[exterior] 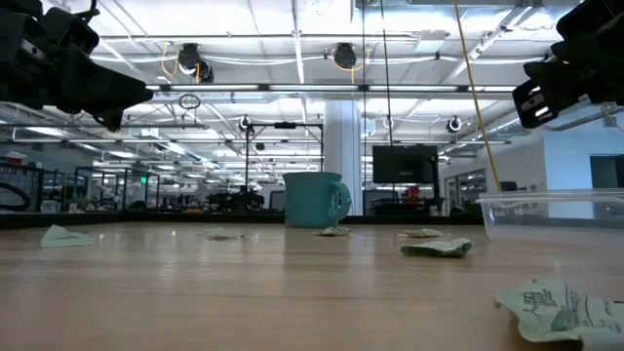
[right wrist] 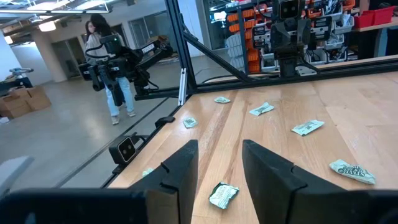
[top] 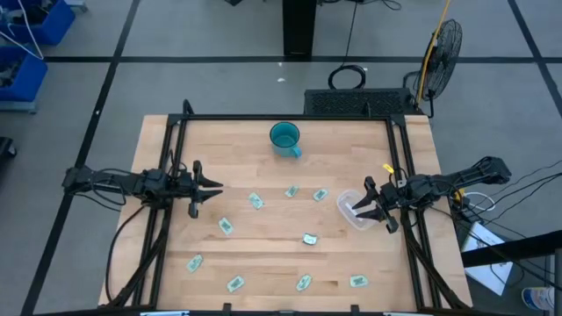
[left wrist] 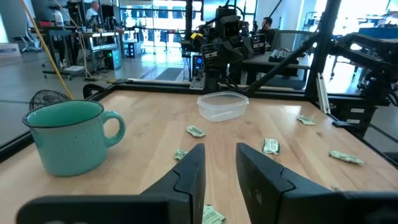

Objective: Pick and place Stevia / Truvia into bins

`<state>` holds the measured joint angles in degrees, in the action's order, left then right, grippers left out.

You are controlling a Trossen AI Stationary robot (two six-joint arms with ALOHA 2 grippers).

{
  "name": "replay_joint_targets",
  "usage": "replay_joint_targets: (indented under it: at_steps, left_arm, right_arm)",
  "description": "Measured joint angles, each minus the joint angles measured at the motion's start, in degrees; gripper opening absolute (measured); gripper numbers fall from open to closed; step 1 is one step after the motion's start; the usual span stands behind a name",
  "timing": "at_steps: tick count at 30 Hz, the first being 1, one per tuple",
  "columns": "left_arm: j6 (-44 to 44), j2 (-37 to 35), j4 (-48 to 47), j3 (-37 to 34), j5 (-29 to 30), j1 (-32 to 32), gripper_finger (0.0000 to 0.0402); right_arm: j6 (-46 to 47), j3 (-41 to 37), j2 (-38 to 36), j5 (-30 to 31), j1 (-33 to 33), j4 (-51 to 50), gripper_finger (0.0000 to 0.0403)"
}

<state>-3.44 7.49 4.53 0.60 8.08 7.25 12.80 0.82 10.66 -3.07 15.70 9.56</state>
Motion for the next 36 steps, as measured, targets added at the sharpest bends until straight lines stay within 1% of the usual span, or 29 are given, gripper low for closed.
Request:
replay_joint_targets:
  at_steps: [30,31,34,36]
  left_arm:
    - [0.0,0.0,0.0,0.0,0.0,0.0,0.0095]
    - [1.3,0.0,0.0,0.0,0.0,0.0,0.0095]
    - [15.5,0.0,0.0,0.0,3.8,-0.1,0.0095]
    - [22.9,0.0,0.0,0.0,6.5,-0.1,0.0095]
  right_arm:
    - [0.0,0.0,0.0,0.0,0.0,0.0,0.0118]
    - [0.0,0.0,0.0,0.0,0.0,0.0,0.0118]
    - [0.0,0.0,0.0,0.0,0.0,0.0,0.0118]
    - [0.0,0.0,0.0,0.0,0.0,0.0,0.0118]
